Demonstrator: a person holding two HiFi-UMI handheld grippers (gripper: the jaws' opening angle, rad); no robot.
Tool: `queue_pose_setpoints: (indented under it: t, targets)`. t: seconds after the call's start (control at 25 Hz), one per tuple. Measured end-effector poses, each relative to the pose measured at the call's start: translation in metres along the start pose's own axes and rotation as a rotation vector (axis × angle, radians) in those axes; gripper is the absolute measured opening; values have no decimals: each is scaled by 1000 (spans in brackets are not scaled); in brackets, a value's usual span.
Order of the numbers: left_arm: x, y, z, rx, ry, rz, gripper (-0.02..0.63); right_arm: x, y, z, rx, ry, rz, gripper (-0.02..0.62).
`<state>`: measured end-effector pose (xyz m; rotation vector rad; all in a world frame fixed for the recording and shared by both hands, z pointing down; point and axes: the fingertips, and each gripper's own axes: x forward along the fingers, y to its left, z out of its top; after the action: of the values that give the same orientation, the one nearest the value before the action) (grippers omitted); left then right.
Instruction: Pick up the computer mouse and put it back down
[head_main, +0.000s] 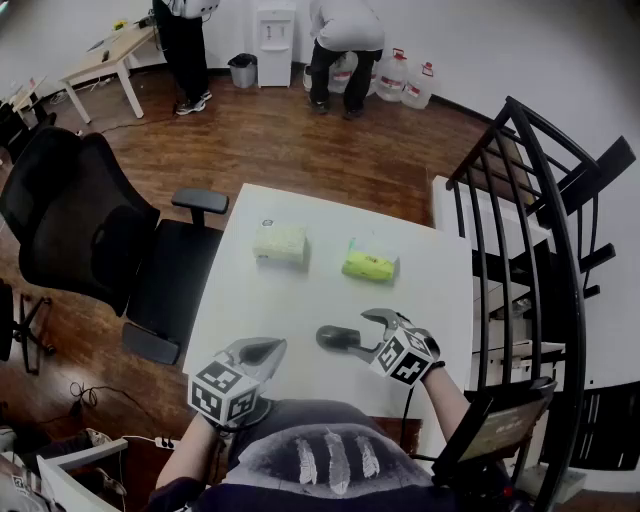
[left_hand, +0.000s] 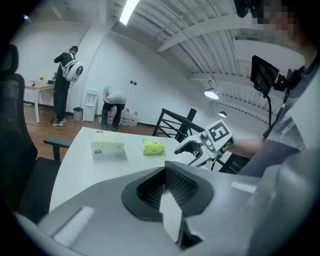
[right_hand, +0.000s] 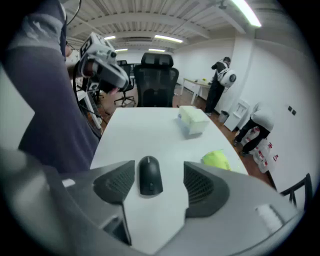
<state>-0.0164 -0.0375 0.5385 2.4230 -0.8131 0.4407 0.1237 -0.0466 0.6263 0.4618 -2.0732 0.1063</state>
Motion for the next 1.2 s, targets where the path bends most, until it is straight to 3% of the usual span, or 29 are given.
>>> queue_pose_setpoints:
  t: [0.24, 0.52, 0.8, 1.2]
  targets:
    - [-3, 12, -12, -7, 10, -5, 15, 68, 13, -16, -84, 151, 89, 299]
    - [-5, 17, -14, -21, 13, 6, 16, 104, 22, -32, -155, 276, 167, 324]
    - [-3, 18, -7, -20, 3, 2, 15, 120, 32, -41, -168, 333, 217, 322]
    - [0, 16, -3, -8, 13, 0, 15, 116, 34, -42, -123, 316, 241, 293]
